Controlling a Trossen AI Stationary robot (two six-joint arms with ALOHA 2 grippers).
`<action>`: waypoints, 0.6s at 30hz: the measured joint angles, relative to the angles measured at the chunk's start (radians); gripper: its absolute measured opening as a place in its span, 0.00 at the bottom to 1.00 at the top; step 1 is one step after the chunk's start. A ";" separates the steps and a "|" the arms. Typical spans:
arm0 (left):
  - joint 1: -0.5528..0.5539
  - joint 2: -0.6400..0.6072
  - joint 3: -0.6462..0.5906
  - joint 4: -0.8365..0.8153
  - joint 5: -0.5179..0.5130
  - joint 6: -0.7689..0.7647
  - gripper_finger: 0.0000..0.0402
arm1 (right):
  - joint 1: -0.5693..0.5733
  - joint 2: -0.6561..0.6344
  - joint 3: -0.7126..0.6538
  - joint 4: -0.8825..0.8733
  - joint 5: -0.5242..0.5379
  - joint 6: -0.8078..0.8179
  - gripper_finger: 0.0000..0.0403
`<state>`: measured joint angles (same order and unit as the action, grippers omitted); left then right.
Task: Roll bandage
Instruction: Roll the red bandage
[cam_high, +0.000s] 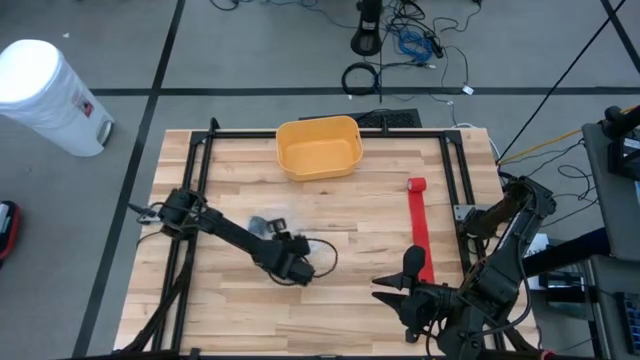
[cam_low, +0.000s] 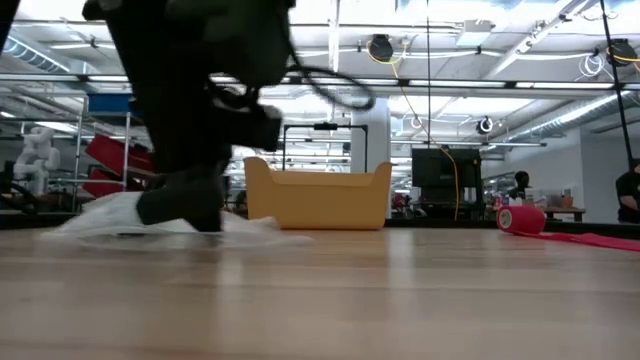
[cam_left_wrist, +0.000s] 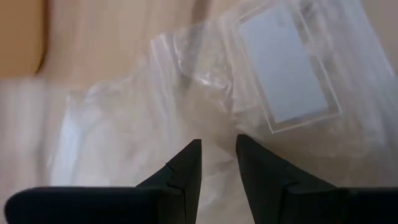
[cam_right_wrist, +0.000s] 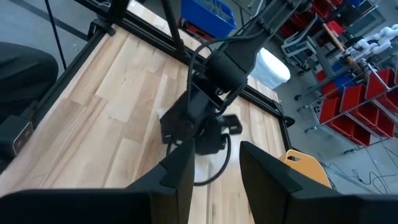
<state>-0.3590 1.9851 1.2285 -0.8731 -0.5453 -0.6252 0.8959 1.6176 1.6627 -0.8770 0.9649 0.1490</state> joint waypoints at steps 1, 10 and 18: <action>-0.001 -0.004 0.000 -0.053 0.001 -0.032 0.28 | 0.000 0.000 0.000 0.000 0.001 0.000 0.28; -0.048 -0.112 0.008 -0.277 -0.004 -0.228 0.28 | -0.012 0.000 0.000 -0.019 0.013 0.028 0.28; -0.094 -0.243 0.117 -0.114 -0.101 -0.096 0.28 | -0.136 -0.001 -0.011 -0.645 0.136 0.626 0.28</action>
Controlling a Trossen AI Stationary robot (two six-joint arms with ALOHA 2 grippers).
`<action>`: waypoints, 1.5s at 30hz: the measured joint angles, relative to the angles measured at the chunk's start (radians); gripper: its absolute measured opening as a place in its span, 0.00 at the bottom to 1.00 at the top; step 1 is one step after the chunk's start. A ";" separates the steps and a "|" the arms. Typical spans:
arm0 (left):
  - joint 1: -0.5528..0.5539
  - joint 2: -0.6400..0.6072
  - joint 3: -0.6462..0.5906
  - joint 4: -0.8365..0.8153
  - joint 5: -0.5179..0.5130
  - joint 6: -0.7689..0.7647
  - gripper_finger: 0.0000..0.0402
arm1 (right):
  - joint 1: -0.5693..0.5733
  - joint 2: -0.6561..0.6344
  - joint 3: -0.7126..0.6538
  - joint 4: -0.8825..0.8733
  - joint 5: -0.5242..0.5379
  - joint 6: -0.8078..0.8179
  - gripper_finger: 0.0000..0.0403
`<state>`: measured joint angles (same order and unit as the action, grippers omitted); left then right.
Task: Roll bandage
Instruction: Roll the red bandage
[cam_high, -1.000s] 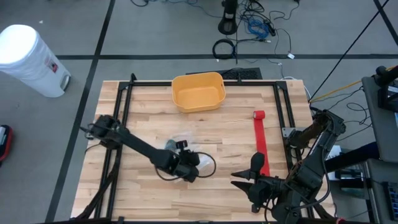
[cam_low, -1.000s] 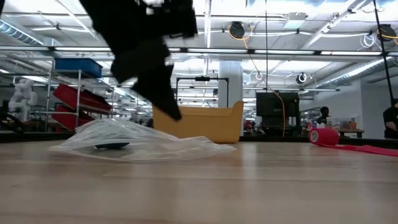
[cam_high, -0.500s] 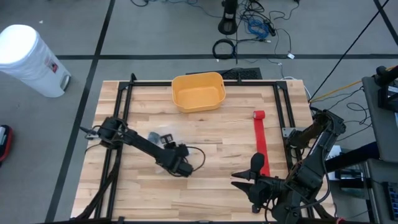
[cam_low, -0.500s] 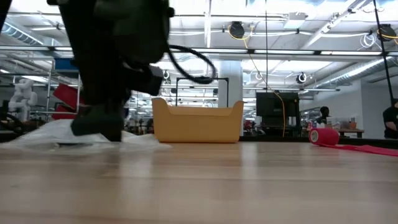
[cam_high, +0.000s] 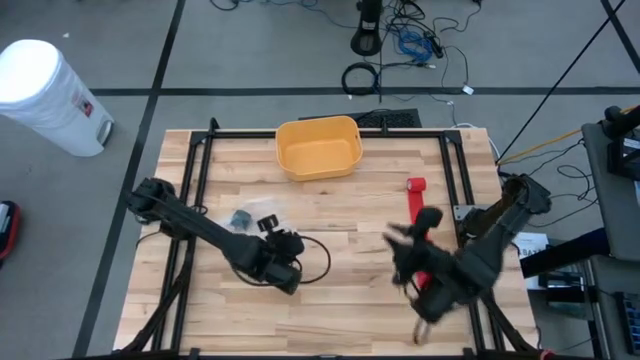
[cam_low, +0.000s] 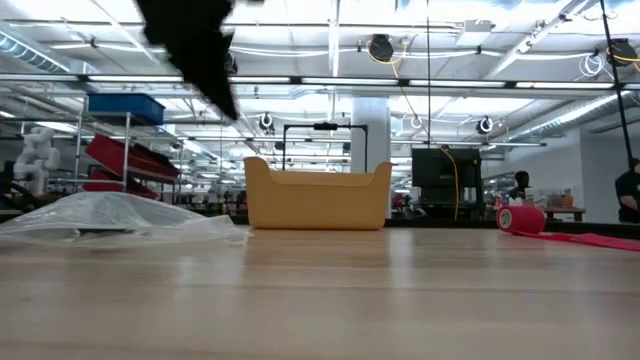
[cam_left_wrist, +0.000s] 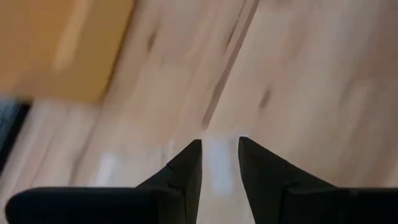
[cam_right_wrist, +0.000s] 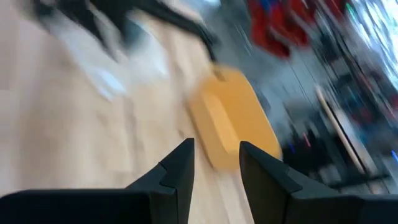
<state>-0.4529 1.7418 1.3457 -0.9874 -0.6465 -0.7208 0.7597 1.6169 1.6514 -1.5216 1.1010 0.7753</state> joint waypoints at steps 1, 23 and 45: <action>-0.004 -0.014 0.007 0.038 -0.020 0.046 0.28 | -0.023 -0.001 -0.015 -0.048 -0.002 0.070 0.28; -0.068 -0.109 0.024 0.354 -0.023 0.444 0.28 | -0.823 -0.197 -0.228 0.079 -0.426 -0.712 0.28; -0.132 -0.109 0.024 0.350 -0.017 0.440 0.28 | -1.296 -0.184 -0.664 0.335 -0.714 -0.771 0.28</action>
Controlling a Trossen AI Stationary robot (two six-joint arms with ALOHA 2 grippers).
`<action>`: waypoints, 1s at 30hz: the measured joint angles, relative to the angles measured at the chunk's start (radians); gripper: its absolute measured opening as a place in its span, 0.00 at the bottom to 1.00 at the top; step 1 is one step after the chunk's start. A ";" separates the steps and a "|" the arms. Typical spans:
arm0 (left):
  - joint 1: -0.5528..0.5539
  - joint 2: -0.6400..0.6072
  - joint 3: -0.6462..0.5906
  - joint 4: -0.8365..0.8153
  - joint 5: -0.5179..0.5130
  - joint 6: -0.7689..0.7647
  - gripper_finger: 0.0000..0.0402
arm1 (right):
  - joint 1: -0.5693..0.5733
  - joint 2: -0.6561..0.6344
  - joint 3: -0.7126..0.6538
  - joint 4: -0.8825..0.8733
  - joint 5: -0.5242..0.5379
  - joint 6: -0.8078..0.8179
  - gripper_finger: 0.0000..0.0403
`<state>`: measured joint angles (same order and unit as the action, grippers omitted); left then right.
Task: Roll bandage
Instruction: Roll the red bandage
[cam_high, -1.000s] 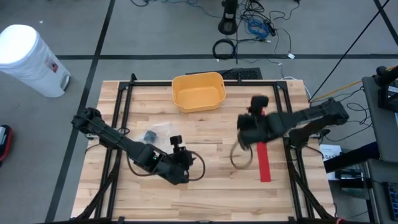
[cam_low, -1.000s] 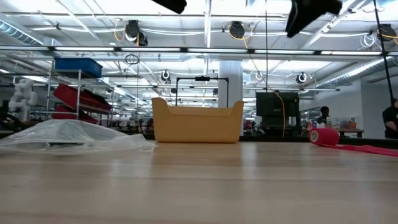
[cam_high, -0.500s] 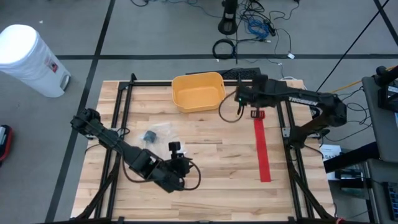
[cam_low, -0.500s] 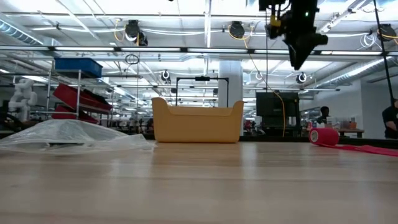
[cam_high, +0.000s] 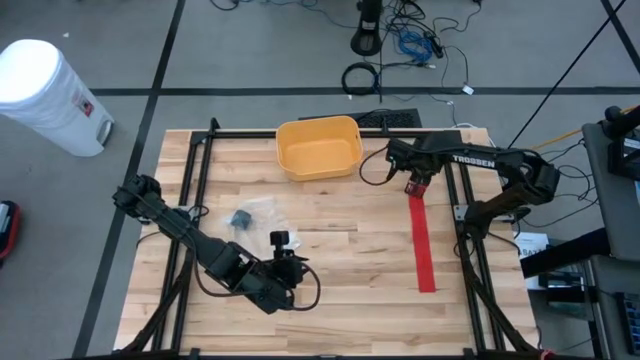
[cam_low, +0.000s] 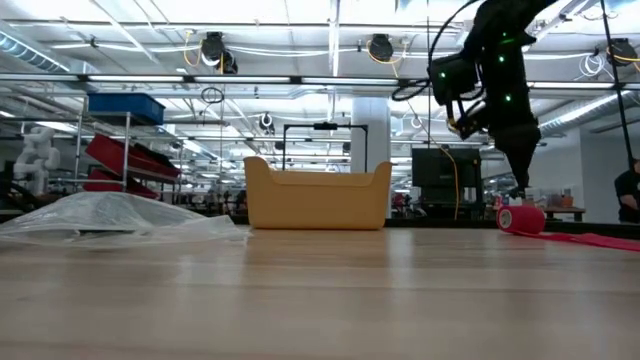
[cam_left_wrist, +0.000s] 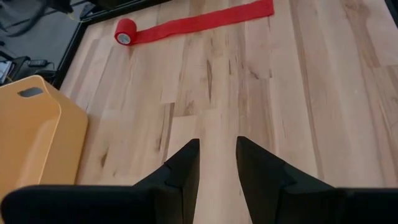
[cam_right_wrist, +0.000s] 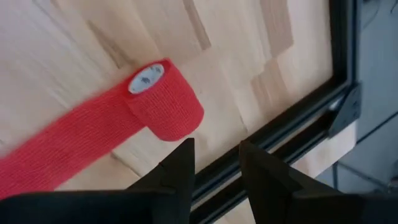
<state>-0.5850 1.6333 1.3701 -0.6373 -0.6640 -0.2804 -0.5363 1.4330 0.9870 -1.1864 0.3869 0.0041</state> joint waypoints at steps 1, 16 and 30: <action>0.000 0.000 0.000 0.000 0.000 0.000 0.28 | -0.002 0.000 -0.013 0.008 0.004 0.020 0.28; 0.001 0.000 0.000 0.001 -0.001 0.000 0.28 | -0.015 0.001 -0.190 0.146 0.140 0.158 0.28; 0.001 0.000 0.000 0.002 -0.002 -0.001 0.28 | -0.006 0.094 -0.188 0.199 0.085 0.142 0.28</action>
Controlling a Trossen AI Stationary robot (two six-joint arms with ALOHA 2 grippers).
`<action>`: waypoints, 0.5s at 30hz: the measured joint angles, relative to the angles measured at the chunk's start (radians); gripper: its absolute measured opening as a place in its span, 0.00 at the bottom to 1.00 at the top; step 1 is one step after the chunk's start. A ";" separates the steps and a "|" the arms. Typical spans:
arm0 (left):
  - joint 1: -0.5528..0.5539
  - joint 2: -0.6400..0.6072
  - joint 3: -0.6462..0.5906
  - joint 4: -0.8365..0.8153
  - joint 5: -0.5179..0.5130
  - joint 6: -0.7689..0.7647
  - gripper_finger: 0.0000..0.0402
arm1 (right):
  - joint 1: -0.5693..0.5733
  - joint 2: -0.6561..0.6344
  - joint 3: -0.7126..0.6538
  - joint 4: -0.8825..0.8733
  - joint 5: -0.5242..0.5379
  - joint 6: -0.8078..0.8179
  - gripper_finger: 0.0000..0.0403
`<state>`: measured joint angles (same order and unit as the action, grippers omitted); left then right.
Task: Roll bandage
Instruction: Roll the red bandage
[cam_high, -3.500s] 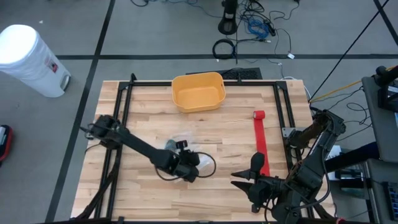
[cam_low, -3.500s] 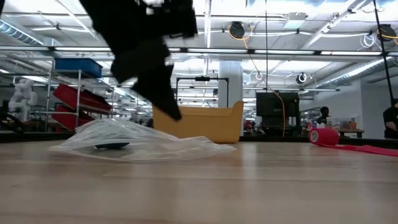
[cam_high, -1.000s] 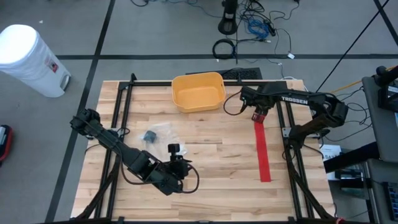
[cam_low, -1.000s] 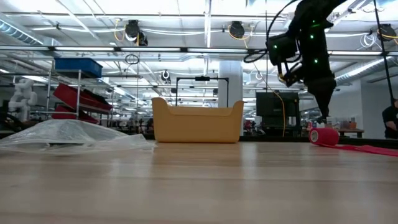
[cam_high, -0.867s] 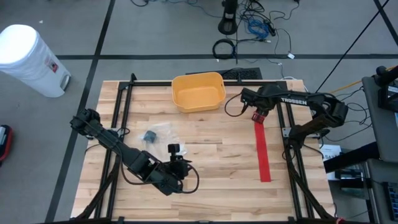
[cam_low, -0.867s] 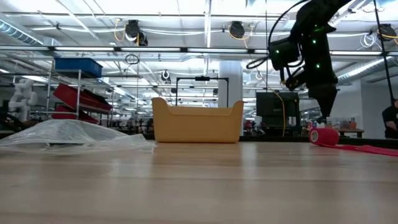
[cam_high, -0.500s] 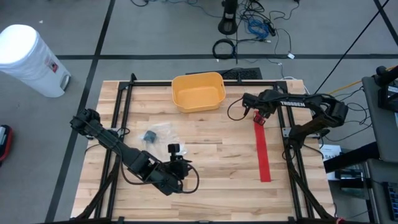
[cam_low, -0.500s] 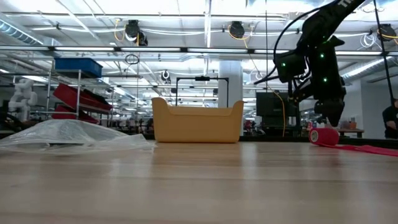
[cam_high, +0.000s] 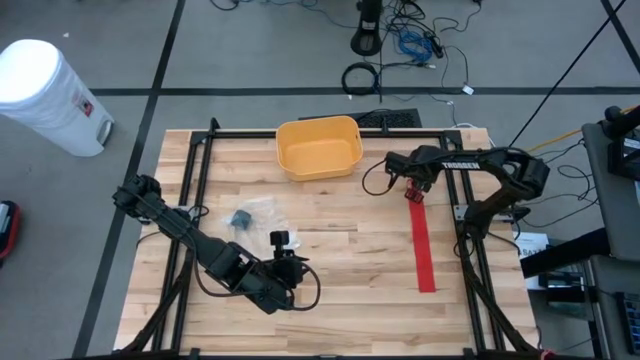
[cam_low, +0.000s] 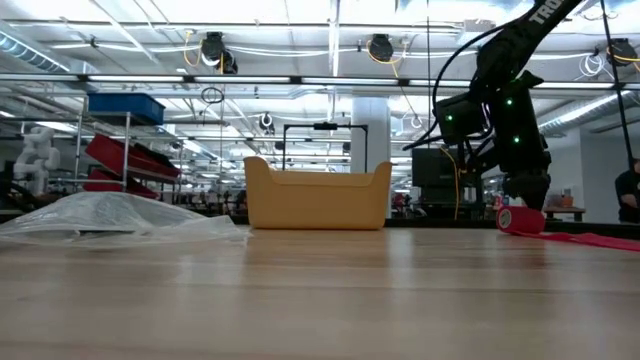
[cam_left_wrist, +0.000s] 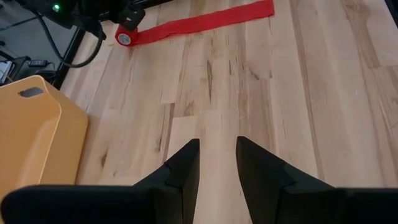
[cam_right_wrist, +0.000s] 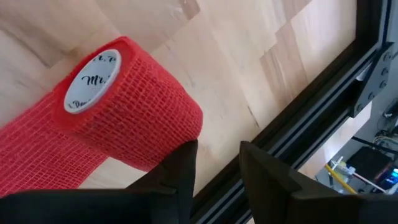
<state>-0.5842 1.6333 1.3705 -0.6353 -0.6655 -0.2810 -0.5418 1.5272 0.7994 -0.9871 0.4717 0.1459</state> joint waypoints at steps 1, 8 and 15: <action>0.000 0.000 0.000 0.000 0.000 0.000 0.28 | 0.005 0.002 0.000 0.000 0.000 0.000 0.28; 0.000 0.000 0.000 0.000 0.000 0.000 0.28 | 0.054 0.002 0.000 -0.004 -0.027 -0.003 0.28; 0.000 0.000 0.000 0.000 -0.001 0.000 0.28 | 0.111 0.003 0.020 -0.003 -0.054 0.006 0.28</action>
<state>-0.5842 1.6333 1.3702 -0.6353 -0.6662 -0.2806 -0.4311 1.5299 0.8192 -0.9904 0.4173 0.1523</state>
